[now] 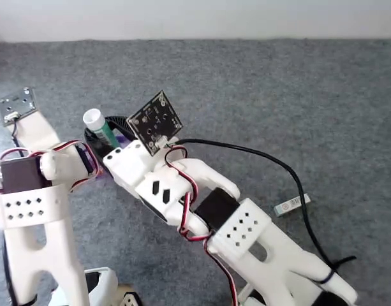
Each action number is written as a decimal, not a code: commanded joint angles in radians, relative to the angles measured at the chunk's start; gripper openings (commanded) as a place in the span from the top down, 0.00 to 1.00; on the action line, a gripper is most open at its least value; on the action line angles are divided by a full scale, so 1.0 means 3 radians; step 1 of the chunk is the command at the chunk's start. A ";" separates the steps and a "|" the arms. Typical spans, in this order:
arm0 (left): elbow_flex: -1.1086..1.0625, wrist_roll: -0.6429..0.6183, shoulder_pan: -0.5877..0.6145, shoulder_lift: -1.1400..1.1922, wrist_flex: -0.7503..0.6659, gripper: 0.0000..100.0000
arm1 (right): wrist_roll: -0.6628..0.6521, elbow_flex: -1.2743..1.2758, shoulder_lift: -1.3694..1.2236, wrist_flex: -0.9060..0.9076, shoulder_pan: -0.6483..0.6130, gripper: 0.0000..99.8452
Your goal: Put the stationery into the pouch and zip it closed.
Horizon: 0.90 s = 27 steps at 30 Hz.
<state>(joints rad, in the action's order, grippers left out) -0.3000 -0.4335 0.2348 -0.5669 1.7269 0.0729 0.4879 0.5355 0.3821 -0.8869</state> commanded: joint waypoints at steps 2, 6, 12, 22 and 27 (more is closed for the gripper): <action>-0.0008 -0.0072 0.0041 0.0051 0.0082 0.99 | 0.0020 -0.0056 -0.0100 -0.0090 0.0120 0.99; -0.0008 -0.0072 0.0041 0.0051 0.0082 0.99 | 0.0020 -0.0072 0.0003 0.0350 0.0110 0.89; -0.0008 -0.0072 0.0036 0.0061 0.0077 0.99 | 0.0026 -0.0061 0.0315 0.0688 0.0207 0.80; -0.0008 -0.0072 0.0036 0.0066 0.0077 0.99 | 0.0015 -0.0061 0.0795 0.0780 0.0760 0.80; -0.0008 -0.0072 0.0036 0.0061 0.0077 0.99 | 0.0015 -0.0066 0.1056 0.1736 0.1394 0.80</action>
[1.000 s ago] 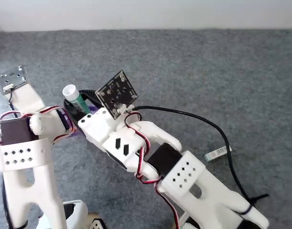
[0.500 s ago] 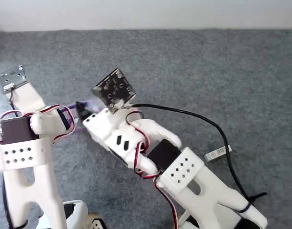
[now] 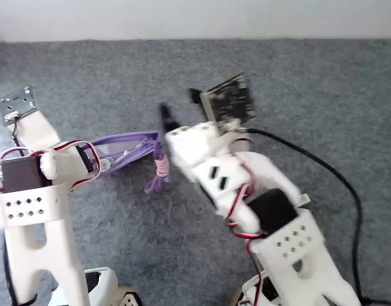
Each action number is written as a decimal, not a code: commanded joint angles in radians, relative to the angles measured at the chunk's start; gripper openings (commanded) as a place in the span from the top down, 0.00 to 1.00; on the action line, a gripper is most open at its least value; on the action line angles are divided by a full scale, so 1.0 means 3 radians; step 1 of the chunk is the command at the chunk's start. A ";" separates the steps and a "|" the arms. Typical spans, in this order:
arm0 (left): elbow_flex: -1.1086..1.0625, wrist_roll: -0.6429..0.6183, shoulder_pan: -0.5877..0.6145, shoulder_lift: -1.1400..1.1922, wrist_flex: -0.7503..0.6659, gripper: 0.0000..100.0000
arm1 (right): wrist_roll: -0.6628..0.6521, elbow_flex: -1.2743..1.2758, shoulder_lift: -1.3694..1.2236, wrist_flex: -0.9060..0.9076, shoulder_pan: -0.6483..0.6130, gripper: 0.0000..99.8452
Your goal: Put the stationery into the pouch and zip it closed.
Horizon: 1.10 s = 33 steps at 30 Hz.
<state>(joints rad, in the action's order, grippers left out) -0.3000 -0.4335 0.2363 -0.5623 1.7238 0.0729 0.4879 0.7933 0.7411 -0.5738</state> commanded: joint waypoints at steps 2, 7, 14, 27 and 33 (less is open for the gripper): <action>-0.0008 -0.0072 0.0031 0.0046 0.0087 0.99 | 0.0020 -0.0077 0.0263 0.0969 0.0662 0.80; -0.0008 -0.0072 0.0031 0.0061 0.0077 0.99 | 0.0020 -0.0056 0.0151 0.1834 0.1317 0.80; -0.0008 -0.0072 0.0031 0.0066 0.0072 0.99 | 0.0506 -0.0072 -0.0570 0.2401 0.1961 0.80; -0.0008 -0.0066 0.0010 0.0066 0.0066 0.99 | 0.0696 -0.0015 -0.1690 0.2125 0.2667 0.80; -0.0008 -0.0066 0.0010 0.0072 0.0066 0.99 | 0.0706 -0.0005 -0.2319 0.1864 0.2816 0.80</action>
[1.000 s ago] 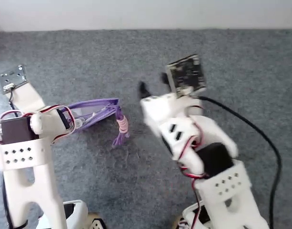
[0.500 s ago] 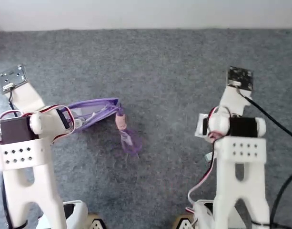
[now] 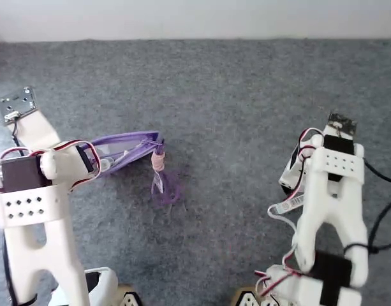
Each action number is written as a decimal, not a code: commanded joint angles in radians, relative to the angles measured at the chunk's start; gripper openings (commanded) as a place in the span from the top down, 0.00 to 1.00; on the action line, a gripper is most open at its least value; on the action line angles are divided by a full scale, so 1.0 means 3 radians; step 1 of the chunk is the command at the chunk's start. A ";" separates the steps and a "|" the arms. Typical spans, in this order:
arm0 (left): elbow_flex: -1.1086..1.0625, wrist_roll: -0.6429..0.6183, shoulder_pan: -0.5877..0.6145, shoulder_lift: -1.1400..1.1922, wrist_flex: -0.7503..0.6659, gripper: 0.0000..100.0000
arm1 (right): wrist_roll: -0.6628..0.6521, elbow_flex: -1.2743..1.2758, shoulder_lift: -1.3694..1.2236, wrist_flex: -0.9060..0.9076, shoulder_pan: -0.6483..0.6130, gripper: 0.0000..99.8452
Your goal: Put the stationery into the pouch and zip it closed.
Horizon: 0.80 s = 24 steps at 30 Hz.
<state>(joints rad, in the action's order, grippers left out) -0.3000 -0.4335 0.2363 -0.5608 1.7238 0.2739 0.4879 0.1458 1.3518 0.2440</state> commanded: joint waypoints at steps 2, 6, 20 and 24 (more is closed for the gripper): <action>-0.0008 -0.0066 0.0010 0.0066 0.0066 0.99 | 0.0036 -0.0005 -0.0350 -0.0320 0.0105 0.80; -0.0008 -0.0066 0.0010 0.0066 0.0066 0.99 | 0.0036 -0.0005 -0.0647 -0.0632 0.0090 0.80; -0.0013 -0.0066 0.0015 0.0066 0.0000 0.99 | 0.0031 -0.0015 -0.0990 -0.0719 0.0105 0.96; -0.0013 -0.0066 0.0015 0.0066 0.0000 0.99 | 0.0020 -0.0026 -0.0616 -0.0427 0.0084 0.99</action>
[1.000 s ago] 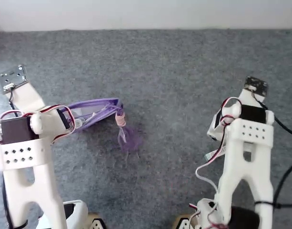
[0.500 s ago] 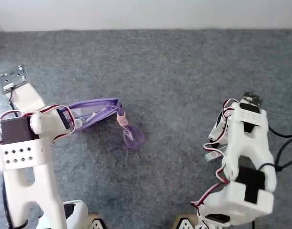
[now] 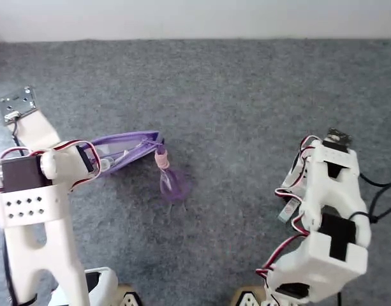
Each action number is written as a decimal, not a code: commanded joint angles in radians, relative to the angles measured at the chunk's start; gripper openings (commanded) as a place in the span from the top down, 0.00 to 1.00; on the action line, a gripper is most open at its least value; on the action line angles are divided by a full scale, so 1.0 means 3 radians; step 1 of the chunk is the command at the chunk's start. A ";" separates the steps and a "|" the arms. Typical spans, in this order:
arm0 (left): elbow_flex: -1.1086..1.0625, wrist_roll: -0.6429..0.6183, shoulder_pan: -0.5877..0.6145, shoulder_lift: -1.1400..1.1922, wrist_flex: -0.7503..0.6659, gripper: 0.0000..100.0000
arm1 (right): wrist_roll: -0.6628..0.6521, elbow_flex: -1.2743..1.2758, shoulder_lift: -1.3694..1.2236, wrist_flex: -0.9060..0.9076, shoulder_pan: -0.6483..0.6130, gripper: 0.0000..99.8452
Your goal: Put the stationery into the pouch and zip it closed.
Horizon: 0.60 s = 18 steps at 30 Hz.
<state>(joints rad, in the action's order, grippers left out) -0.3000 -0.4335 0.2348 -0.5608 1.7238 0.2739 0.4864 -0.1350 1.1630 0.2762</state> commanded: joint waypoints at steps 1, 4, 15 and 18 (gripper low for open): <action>-0.0013 -0.0066 0.0020 0.0066 0.0005 0.99 | 0.0015 -0.0026 0.0463 0.0279 -0.0028 0.99; -0.0013 -0.0066 0.0020 0.0066 0.0005 0.99 | -0.0026 -0.0092 0.0974 0.0570 -0.0176 0.99; -0.0003 -0.0066 0.0015 0.0061 0.0015 0.99 | -0.0220 -0.0128 0.2872 0.0882 -0.1711 0.99; -0.0008 -0.0066 0.0020 0.0061 0.0015 0.99 | -0.0220 -0.0184 0.3368 0.0611 -0.2253 0.99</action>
<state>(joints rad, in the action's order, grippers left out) -0.3000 -0.4335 0.2348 -0.5608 1.7238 0.2202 0.4864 0.7150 1.4147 -0.2608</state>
